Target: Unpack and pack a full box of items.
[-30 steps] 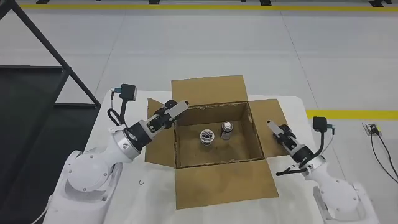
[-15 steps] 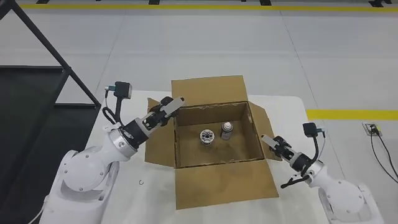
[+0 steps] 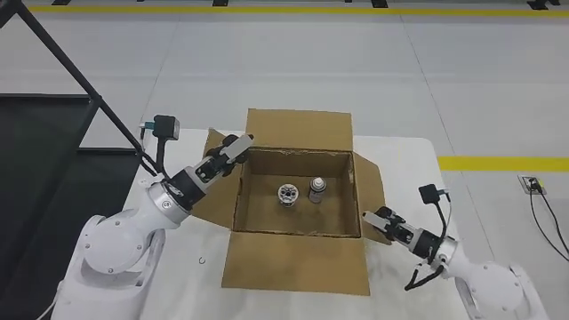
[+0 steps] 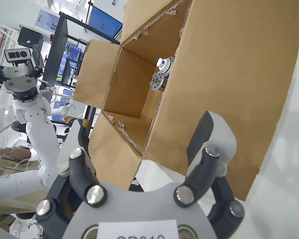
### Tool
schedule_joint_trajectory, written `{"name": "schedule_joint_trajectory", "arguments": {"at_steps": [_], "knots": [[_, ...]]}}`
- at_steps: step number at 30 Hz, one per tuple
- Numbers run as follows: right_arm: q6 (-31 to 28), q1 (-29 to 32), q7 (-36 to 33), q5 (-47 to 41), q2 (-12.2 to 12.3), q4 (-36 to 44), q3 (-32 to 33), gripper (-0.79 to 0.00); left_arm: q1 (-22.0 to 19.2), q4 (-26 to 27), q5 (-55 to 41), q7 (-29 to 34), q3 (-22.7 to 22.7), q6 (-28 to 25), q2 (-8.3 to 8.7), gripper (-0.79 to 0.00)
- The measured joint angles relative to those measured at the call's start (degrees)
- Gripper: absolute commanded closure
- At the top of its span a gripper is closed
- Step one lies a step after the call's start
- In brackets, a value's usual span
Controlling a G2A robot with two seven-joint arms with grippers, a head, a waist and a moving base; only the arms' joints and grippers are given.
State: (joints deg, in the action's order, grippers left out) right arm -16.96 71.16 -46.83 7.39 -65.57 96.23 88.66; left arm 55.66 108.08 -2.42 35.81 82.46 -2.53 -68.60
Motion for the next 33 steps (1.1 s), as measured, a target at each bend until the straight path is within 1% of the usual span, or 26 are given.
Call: {"name": "schedule_joint_trajectory", "arguments": {"at_steps": [4,10,13,17,22,33], "knots": [[0.34,-0.03,-0.72,0.59,0.21,0.35,-0.56,-0.785,0.30,0.22,-0.19,-0.20,0.42,-0.03,0.15,-0.785],[2.46,-0.94,-1.50,2.51,0.46,-0.14,-2.12,-0.785,0.75,0.35,-0.58,-0.39,0.81,-0.13,0.34,-0.785],[4.01,-1.77,-1.21,3.60,0.50,-0.58,-3.05,-0.785,0.98,0.40,-0.72,-0.46,1.03,-0.10,0.45,-0.785],[4.62,-2.61,-0.98,3.51,0.57,-1.25,-3.87,-0.785,1.21,0.47,-0.78,-0.48,1.18,-0.11,0.59,-0.785],[4.56,-2.88,-0.45,3.04,0.72,-1.57,-4.07,-0.785,1.35,0.47,-0.97,-0.73,1.18,0.01,0.71,-0.785],[0.72,-0.83,4.85,-2.59,0.98,1.64,-1.67,-0.785,1.73,0.85,-1.45,-1.62,1.46,-0.64,0.97,-0.785]]}}
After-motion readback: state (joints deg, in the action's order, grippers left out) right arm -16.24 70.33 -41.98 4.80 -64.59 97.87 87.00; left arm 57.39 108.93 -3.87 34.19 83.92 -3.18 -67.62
